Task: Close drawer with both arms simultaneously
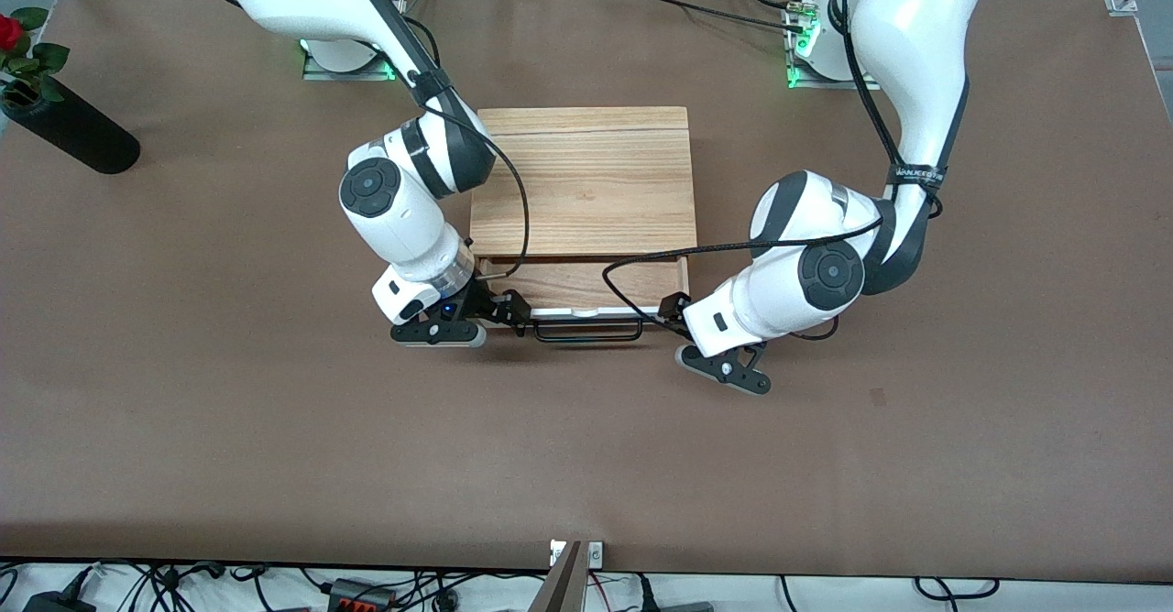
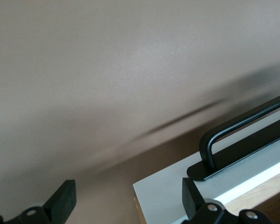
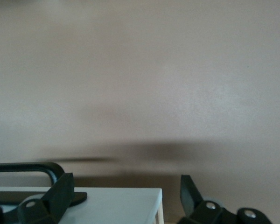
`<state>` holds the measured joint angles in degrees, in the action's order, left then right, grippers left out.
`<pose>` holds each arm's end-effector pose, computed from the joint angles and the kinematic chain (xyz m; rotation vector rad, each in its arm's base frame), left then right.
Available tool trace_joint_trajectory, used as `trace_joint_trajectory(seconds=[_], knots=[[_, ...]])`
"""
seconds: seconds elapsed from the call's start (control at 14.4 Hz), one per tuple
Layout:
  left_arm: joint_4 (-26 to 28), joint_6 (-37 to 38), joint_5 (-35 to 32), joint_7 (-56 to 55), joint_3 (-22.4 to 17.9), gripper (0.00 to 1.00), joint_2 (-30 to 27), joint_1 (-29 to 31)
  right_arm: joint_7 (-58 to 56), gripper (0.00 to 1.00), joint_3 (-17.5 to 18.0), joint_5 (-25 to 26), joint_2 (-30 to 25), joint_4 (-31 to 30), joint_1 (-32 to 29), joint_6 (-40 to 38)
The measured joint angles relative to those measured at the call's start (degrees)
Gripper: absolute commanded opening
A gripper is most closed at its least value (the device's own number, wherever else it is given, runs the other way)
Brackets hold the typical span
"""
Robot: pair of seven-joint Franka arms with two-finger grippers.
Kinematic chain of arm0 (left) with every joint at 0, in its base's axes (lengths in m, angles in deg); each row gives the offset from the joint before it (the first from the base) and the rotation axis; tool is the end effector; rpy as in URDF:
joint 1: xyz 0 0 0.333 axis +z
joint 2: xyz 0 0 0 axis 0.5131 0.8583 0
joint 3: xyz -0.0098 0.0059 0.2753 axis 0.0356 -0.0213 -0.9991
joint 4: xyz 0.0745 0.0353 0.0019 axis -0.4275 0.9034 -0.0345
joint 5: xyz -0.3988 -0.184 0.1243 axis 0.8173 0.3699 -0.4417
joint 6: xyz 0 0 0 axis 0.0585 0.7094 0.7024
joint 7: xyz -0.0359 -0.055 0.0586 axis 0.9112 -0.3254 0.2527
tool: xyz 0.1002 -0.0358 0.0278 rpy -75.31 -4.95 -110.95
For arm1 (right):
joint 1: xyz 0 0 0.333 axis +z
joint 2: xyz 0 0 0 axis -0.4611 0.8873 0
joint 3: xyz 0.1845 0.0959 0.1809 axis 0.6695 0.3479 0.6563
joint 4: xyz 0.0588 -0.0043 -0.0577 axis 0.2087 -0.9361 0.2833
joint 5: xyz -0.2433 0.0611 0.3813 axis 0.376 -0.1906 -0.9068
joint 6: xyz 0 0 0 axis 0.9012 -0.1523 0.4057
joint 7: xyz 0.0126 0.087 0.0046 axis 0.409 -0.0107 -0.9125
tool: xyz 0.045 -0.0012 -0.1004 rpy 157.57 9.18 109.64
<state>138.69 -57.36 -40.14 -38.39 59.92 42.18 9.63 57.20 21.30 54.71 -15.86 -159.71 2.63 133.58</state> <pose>0.6952 -0.3292 0.2626 2.8555 -0.4516 -0.0672 0.6488 0.3645 0.2350 -2.8941 0.0936 -0.3133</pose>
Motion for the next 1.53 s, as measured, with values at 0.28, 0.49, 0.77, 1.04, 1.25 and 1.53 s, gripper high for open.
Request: trace_joint_trajectory(seconds=[0.28,0.49,0.77,1.04,1.25,1.53], knots=[[-0.1,2.0,0.1,-0.2,0.0,1.00,0.0,-0.1,0.0,1.00,0.0,0.0,-0.1,0.9,0.1,-3.7],[-0.2,5.0,0.1,-0.2,0.0,1.00,0.1,-0.5,0.0,1.00,0.0,0.0,-0.7,1.1,0.4,-8.5],[-0.2,9.1,0.1,-0.2,0.4,1.00,0.1,-0.9,0.0,1.00,0.0,0.0,-1.3,1.1,1.0,-14.0],[-0.1,13.3,2.9,-0.2,1.1,1.00,0.3,-0.8,0.0,1.00,0.7,0.0,-1.4,1.0,1.3,-18.9],[-0.1,15.3,4.2,-0.2,1.1,1.00,0.5,-0.5,-0.3,1.00,0.9,0.0,-1.4,1.1,1.5,-20.2],[-0.1,17.3,4.4,-0.2,1.1,1.00,0.6,-0.4,-0.4,1.00,1.3,0.0,-1.4,1.1,1.5,-21.2]])
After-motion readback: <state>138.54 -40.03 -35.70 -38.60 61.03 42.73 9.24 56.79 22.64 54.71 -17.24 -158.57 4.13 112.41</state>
